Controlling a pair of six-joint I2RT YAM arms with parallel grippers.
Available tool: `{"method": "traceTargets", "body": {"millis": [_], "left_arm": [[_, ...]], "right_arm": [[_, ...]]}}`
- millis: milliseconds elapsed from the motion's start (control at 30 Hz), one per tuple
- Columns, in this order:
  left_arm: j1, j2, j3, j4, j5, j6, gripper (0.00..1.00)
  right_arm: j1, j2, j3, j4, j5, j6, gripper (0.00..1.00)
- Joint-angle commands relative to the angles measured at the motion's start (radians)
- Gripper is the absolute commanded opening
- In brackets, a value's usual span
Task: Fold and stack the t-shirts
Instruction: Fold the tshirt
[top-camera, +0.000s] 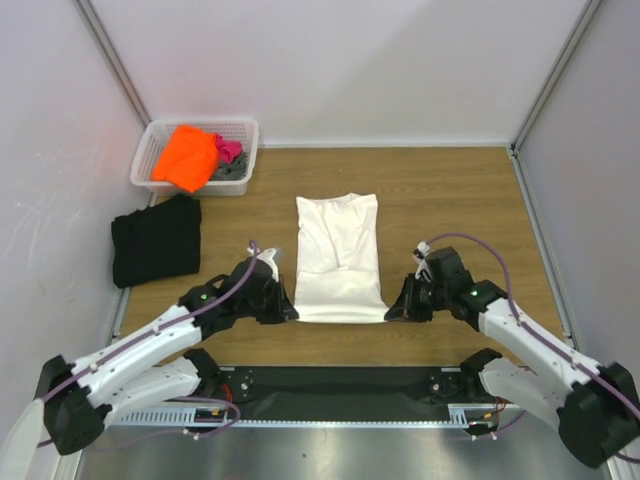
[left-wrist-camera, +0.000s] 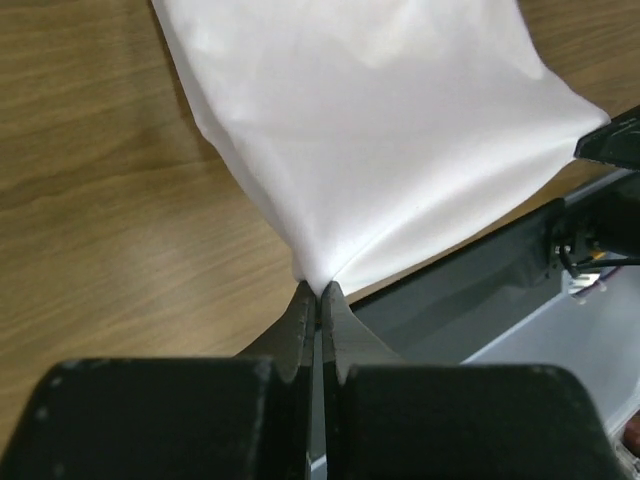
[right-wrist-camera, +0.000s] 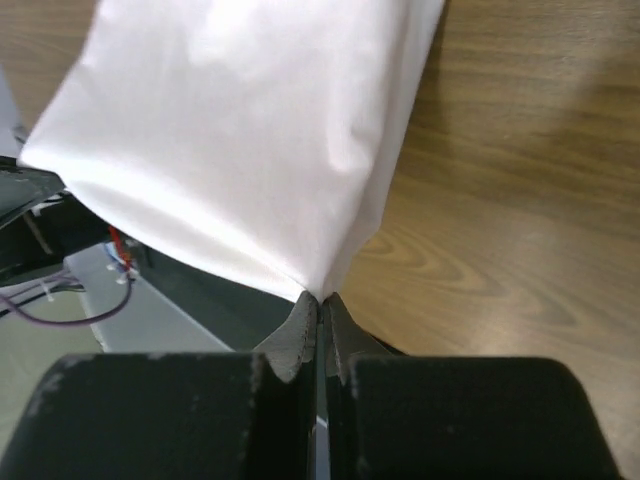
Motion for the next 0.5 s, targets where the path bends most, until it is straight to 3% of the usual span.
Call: {"method": "traceTargets", "body": {"millis": [0,133,267,400,467], "left_arm": [[-0.001,-0.114,0.043,-0.189,-0.133,-0.055,0.0],[0.002,-0.087,0.159,-0.209,-0.192,-0.044,0.0],[0.041,0.023,0.302,-0.209,-0.232,0.005,0.0],[0.215,0.124,0.357,-0.125,-0.118,0.031,0.0],[0.252,0.215,0.4,-0.103,-0.095,0.048,0.0]], "right_arm": [[0.001,-0.097,0.055,-0.135,0.098,0.078,0.0],[0.002,-0.08,0.157,-0.145,0.124,0.059,0.0],[0.001,0.076,0.302,-0.128,0.164,-0.005,0.0],[-0.045,0.232,0.438,-0.096,0.171,-0.073,0.0],[-0.077,0.289,0.486,-0.056,0.139,-0.1,0.0]]}}
